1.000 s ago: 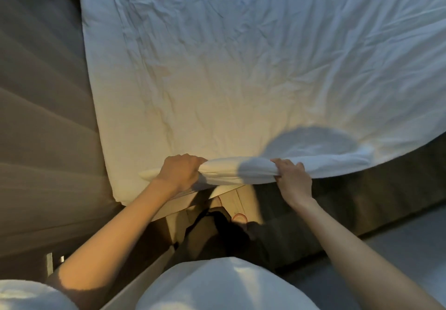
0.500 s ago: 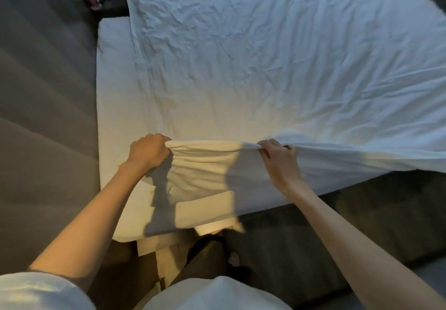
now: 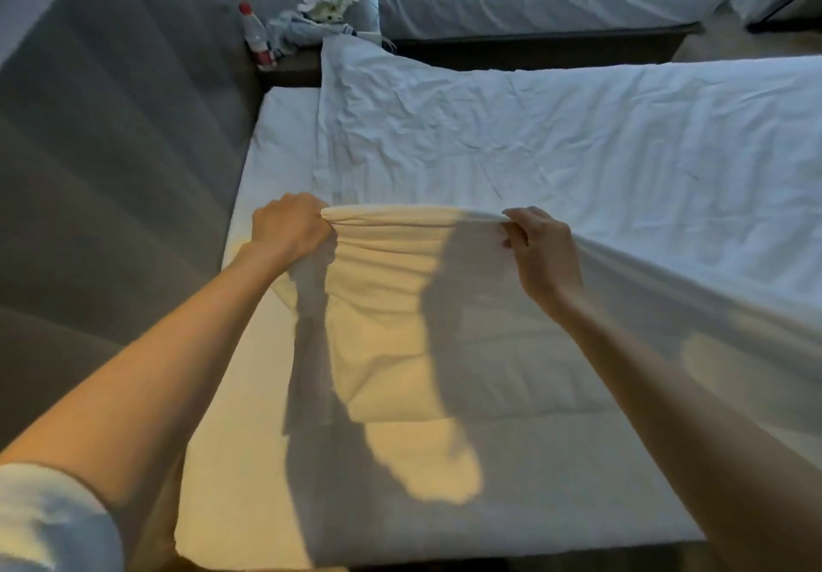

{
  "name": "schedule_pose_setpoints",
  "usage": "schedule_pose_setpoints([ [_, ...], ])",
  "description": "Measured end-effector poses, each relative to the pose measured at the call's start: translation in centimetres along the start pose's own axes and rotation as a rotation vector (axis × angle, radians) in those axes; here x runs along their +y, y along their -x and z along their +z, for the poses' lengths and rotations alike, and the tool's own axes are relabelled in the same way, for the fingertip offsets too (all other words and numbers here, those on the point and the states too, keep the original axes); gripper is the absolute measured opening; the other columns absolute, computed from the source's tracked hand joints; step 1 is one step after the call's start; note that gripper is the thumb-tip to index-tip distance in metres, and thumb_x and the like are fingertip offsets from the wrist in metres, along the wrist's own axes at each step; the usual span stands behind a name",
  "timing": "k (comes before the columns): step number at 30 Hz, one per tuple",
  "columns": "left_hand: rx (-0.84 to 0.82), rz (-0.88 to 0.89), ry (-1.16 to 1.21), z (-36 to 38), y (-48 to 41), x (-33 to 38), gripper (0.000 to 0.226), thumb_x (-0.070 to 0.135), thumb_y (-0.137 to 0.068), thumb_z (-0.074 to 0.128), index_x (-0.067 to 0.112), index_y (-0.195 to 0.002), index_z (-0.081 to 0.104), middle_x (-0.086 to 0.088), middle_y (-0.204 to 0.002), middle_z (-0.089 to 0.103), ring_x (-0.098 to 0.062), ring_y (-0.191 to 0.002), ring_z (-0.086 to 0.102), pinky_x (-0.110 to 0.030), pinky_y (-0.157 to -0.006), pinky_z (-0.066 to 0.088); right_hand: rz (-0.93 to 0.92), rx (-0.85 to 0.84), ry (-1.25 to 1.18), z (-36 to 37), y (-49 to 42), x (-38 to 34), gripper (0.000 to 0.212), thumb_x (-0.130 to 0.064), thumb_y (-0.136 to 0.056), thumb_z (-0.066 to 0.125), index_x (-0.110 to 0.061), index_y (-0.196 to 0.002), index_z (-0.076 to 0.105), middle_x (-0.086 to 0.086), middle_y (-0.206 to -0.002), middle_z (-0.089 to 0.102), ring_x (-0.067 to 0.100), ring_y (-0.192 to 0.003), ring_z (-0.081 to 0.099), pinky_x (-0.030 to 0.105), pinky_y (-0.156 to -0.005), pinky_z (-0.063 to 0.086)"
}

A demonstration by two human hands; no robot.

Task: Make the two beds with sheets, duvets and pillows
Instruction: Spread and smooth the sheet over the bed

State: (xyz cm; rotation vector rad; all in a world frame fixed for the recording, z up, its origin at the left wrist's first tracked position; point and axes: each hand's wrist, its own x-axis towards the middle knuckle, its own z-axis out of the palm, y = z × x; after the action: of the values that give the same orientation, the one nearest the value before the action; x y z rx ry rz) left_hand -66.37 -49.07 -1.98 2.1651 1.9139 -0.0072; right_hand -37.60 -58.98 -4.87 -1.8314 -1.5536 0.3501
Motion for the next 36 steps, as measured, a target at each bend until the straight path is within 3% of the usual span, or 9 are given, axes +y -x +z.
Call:
schedule_pose_setpoints([
  [5,0.007,-0.117,0.093,8.3,-4.3,0.3,0.030,0.013,-0.089,0.053,0.023,-0.115,0.062,-0.013,-0.122,0.061,-0.035,-0.115,0.054,-0.038,-0.086,0.038,0.116,-0.187,-0.014,7.2,-3.5,7.5,0.024,-0.011,-0.099,0.048,-0.007,-0.115,0.066,0.017,-0.114,0.064,0.035,-0.102,0.063,0.040,-0.089,0.047],
  [8,0.093,-0.174,0.195,13.6,-4.6,0.4,0.060,0.013,-0.095,0.049,0.024,-0.150,0.029,-0.007,-0.154,0.034,-0.028,-0.141,0.031,-0.047,-0.112,0.029,0.097,-0.507,0.028,10.9,-3.1,11.1,0.050,-0.001,-0.098,0.042,-0.017,-0.146,0.040,0.017,-0.157,0.027,0.030,-0.140,0.033,0.033,-0.110,0.027],
  [12,-0.010,-0.122,0.205,19.2,-1.4,2.8,0.063,0.017,-0.098,0.047,0.028,-0.154,0.019,-0.001,-0.162,0.015,-0.025,-0.149,0.012,-0.048,-0.117,0.020,0.079,-0.543,0.141,12.7,0.4,14.0,0.071,0.000,-0.093,0.045,-0.038,-0.150,0.027,0.004,-0.163,0.005,0.032,-0.149,0.005,0.061,-0.115,0.016],
  [15,-0.105,-0.035,0.192,22.6,0.9,5.8,0.061,0.022,-0.099,0.040,0.035,-0.154,0.017,0.005,-0.163,0.003,-0.023,-0.150,-0.003,-0.051,-0.118,0.008,0.060,-0.569,0.305,11.9,3.9,15.9,0.061,-0.019,-0.099,0.046,-0.041,-0.151,0.022,-0.003,-0.164,0.000,0.028,-0.150,-0.006,0.063,-0.114,0.000],
  [18,-0.112,0.062,0.106,25.6,1.1,8.9,0.059,0.039,-0.094,0.021,0.038,-0.153,0.017,0.005,-0.163,0.000,-0.027,-0.149,-0.007,-0.053,-0.115,0.009,0.088,-0.622,0.445,11.2,5.6,18.3,0.061,-0.034,-0.100,0.044,-0.046,-0.151,0.013,-0.007,-0.163,-0.009,0.029,-0.149,-0.014,0.070,-0.111,-0.001],
  [24,-0.180,0.230,-0.141,31.4,-1.6,12.2,0.055,0.044,-0.101,0.026,0.045,-0.152,0.005,0.009,-0.162,-0.013,-0.031,-0.147,-0.019,-0.073,-0.106,-0.006,0.258,-0.620,0.432,11.5,4.8,22.4,0.097,-0.051,-0.077,0.070,-0.057,-0.147,0.002,-0.016,-0.158,-0.026,0.027,-0.145,-0.028,0.079,-0.101,-0.001],
  [29,-0.059,-0.065,-0.108,34.2,-3.9,4.6,0.057,0.063,-0.094,0.016,0.053,-0.149,0.003,0.014,-0.162,-0.008,-0.026,-0.149,-0.010,-0.073,-0.106,-0.007,0.233,-0.674,0.450,13.2,4.2,23.7,0.116,-0.058,-0.066,0.077,-0.057,-0.146,-0.008,-0.011,-0.154,-0.037,0.032,-0.140,-0.036,0.079,-0.098,-0.005],
  [32,-0.132,-0.307,0.009,33.4,-4.3,0.2,0.059,0.061,-0.097,0.018,0.047,-0.152,0.000,0.011,-0.163,-0.008,-0.021,-0.150,-0.006,-0.069,-0.110,-0.007,0.229,-0.712,0.449,13.7,4.1,24.5,0.118,-0.063,-0.066,0.076,-0.057,-0.145,-0.012,-0.009,-0.153,-0.039,0.032,-0.139,-0.038,0.080,-0.099,-0.006],
  [36,-0.171,-0.393,0.079,32.0,-2.1,-0.1,0.055,0.049,-0.102,0.018,0.039,-0.154,0.004,0.007,-0.163,-0.003,-0.020,-0.150,-0.004,-0.063,-0.113,-0.003,0.246,-0.725,0.455,13.9,3.9,24.0,0.115,-0.060,-0.069,0.076,-0.052,-0.149,-0.007,-0.006,-0.158,-0.028,0.028,-0.145,-0.027,0.079,-0.102,-0.001],
])
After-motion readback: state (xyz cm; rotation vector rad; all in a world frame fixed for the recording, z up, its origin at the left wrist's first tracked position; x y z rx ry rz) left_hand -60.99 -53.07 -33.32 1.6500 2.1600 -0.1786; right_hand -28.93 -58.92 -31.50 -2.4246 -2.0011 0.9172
